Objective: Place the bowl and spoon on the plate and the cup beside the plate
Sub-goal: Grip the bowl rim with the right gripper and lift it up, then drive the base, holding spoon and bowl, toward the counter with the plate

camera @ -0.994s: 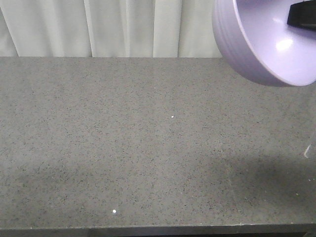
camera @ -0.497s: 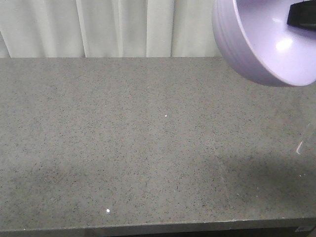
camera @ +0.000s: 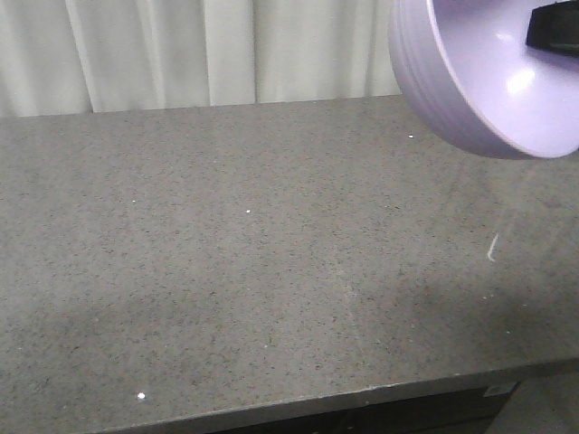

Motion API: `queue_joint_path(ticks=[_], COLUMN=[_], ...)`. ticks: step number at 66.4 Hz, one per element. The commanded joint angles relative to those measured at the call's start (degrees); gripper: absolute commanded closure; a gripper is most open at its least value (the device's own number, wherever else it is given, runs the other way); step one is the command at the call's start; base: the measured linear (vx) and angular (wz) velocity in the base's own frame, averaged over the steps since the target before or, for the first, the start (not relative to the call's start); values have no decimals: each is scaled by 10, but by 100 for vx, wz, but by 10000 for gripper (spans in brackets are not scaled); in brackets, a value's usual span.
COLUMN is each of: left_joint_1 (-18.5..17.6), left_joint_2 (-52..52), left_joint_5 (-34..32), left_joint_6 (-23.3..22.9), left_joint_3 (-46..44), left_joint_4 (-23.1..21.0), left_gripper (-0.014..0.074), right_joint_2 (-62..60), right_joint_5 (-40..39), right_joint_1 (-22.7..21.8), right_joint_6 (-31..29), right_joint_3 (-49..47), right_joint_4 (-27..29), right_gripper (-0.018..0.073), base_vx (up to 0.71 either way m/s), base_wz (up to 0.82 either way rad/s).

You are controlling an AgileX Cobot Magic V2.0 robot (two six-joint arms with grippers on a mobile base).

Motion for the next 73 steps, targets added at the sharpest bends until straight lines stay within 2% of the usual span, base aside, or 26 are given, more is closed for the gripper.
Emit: queue_joint_path(ticks=[1, 73], left_joint_1=[-2, -2], left_joint_2=[-5, -5], left_joint_5=[-33, -33], left_joint_6=[0, 0], left_joint_3=[-13, -13], left_joint_4=[-23, -23], left_gripper=[603, 603], right_joint_2=[-8, -10], right_joint_5=[-20, -19], right_joint_1=[0, 0], right_joint_6=[-5, -6], right_joint_3=[-15, -15], right_joint_4=[34, 34], right_gripper=[565, 565], base_vx=[0, -2], base_wz=[-34, -31])
